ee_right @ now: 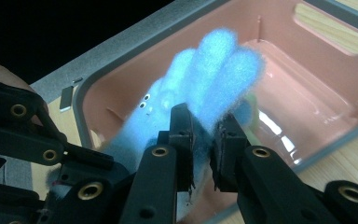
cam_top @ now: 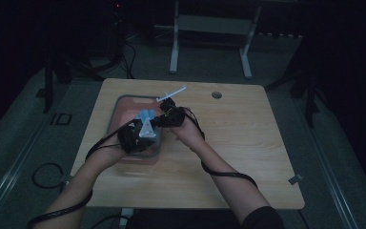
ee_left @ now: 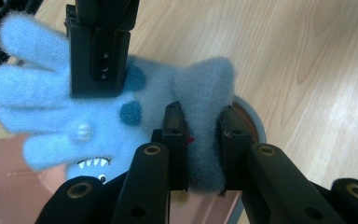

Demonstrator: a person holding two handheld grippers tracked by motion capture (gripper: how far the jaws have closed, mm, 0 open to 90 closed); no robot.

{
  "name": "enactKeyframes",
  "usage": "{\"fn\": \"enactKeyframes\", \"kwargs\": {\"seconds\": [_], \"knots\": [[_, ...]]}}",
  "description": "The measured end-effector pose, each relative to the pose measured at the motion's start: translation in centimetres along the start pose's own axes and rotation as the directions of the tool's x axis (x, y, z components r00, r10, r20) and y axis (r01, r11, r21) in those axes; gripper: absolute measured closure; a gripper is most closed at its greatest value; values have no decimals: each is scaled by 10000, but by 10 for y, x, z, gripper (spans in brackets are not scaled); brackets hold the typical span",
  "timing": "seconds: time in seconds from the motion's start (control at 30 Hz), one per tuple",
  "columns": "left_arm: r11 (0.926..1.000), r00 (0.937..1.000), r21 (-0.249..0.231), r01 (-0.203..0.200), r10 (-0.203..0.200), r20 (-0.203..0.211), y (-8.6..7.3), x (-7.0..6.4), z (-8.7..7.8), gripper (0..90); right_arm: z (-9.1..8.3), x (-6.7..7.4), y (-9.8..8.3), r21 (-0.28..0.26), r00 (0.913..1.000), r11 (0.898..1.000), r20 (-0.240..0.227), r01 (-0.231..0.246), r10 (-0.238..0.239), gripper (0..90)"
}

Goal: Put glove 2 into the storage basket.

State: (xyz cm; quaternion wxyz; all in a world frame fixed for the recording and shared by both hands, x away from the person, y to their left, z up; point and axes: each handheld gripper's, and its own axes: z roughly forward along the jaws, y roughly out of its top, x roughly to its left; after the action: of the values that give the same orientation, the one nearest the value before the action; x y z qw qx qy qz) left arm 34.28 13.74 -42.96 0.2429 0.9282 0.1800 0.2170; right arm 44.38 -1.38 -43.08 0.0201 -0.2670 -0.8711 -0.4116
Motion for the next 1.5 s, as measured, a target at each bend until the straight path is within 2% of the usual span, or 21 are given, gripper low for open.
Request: {"fn": "enactKeyframes", "kwargs": {"seconds": [0.27, 0.53, 0.7, 0.83, 1.03, 1.33, 1.5], "knots": [[9999, 9999, 84, 140, -140, 53, -16, 7, -11, 767, 14, 11, 8, 10, 9997, 9999, -193, 139, -139, 806], [9994, 9997, 260, 211, -213, 84, -30, 14, -16, 767, 26, 18, 14, 8, 9991, 9998, -383, 205, -204, 807], [9994, 9996, 248, 251, -254, 83, -36, 18, -19, 767, 32, 22, 21, 22, 9984, 9996, -490, 268, -266, 807], [9993, 9996, 285, 231, -235, 127, -37, 21, -18, 767, 34, 23, 24, 28, 9988, 9996, -403, 294, -292, 808], [9994, 9995, 273, 212, -218, 223, -36, 22, -8, 767, 38, 17, 19, 134, 9997, 9998, -214, 121, -118, 807], [9986, 9983, 352, 382, -397, 424, -36, 24, 20, 767, 51, -5, 5, 472, 9996, 9985, 98, -261, 257, 807], [9974, 9969, 467, 552, -577, 542, -36, 27, 32, 766, 59, -13, 1, 720, 9990, 9972, 406, -219, 190, 807]]}}
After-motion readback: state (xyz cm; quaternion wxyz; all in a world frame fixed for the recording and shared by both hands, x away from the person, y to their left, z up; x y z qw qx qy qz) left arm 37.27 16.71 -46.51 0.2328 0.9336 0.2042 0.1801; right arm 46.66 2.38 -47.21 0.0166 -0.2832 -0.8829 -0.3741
